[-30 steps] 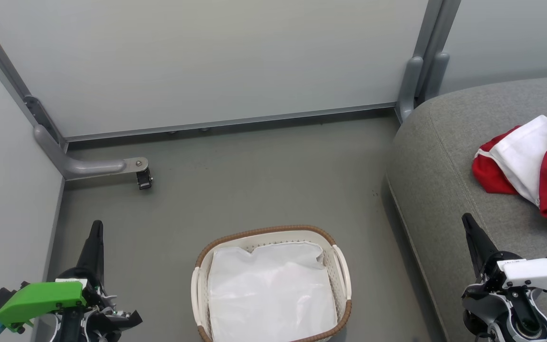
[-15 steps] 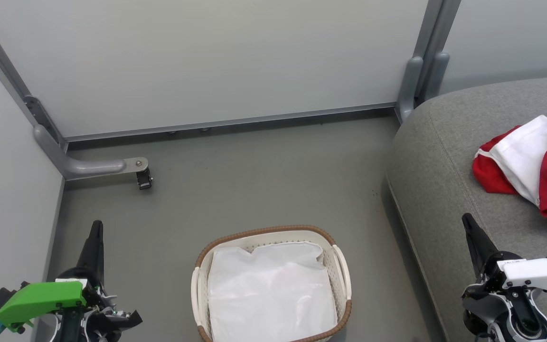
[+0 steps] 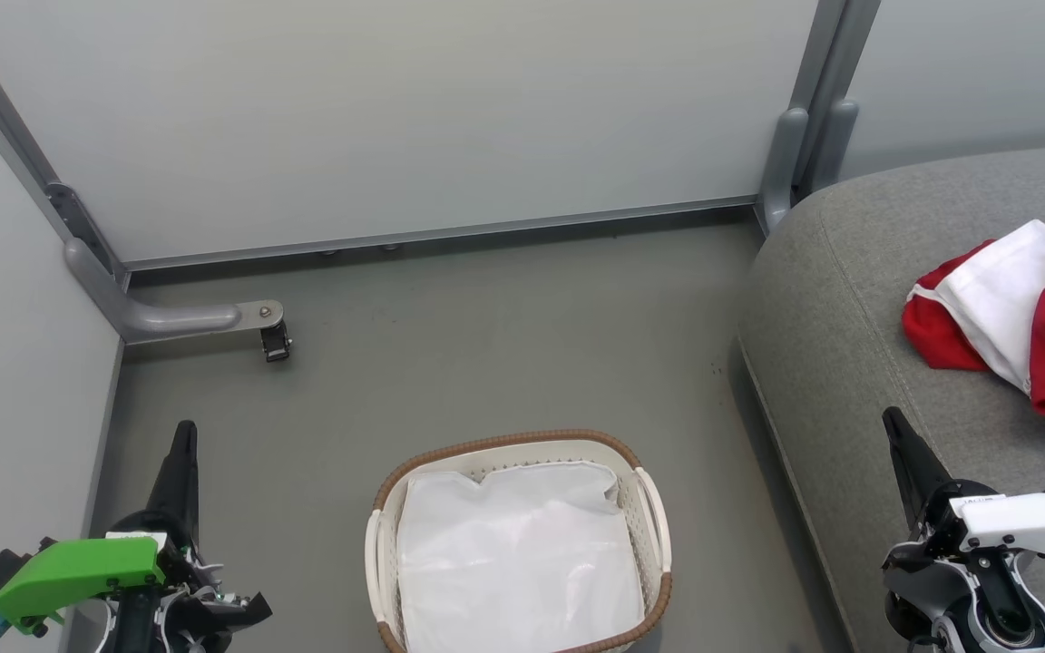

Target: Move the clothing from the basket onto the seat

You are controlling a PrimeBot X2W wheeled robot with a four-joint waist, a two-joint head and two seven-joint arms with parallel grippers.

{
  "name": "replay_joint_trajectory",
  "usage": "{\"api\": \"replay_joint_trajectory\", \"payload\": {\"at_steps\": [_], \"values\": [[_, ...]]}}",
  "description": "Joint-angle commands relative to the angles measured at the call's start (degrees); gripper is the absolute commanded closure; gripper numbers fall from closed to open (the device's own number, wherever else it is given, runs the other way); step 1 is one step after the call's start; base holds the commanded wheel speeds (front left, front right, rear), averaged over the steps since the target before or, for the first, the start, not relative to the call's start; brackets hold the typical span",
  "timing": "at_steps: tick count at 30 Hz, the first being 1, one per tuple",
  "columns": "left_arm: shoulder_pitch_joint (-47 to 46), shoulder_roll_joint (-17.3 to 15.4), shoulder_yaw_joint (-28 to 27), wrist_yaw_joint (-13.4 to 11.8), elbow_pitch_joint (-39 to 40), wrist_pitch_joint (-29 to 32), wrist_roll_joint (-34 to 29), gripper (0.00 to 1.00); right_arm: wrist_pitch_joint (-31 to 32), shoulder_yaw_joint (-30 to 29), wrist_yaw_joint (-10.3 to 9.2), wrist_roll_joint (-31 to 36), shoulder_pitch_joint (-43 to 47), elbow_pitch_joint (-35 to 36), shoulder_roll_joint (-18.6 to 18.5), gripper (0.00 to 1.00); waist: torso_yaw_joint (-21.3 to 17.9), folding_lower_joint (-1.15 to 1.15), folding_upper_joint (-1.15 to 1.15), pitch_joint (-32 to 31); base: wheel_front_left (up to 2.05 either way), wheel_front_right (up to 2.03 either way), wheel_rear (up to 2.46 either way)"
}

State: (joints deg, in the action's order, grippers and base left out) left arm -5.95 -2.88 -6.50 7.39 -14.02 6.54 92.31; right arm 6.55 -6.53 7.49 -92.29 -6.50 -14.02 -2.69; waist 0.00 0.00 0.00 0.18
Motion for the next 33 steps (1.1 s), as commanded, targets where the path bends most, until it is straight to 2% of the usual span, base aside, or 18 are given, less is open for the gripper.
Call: {"api": "replay_joint_trajectory", "payload": {"at_steps": [1,33], "values": [[-0.5,0.0,-0.1,0.2,0.1,0.2,0.2,1.0,0.2,-0.1,0.0,-0.2,0.6,0.2,-0.4,1.0,0.0,0.0,0.0,0.0,0.0,0.0,0.0],[-0.5,0.0,-0.1,0.2,0.1,0.2,0.2,1.0,0.2,-0.1,0.0,-0.2,0.6,0.2,-0.4,1.0,0.0,0.0,0.0,0.0,0.0,0.0,0.0]]}}
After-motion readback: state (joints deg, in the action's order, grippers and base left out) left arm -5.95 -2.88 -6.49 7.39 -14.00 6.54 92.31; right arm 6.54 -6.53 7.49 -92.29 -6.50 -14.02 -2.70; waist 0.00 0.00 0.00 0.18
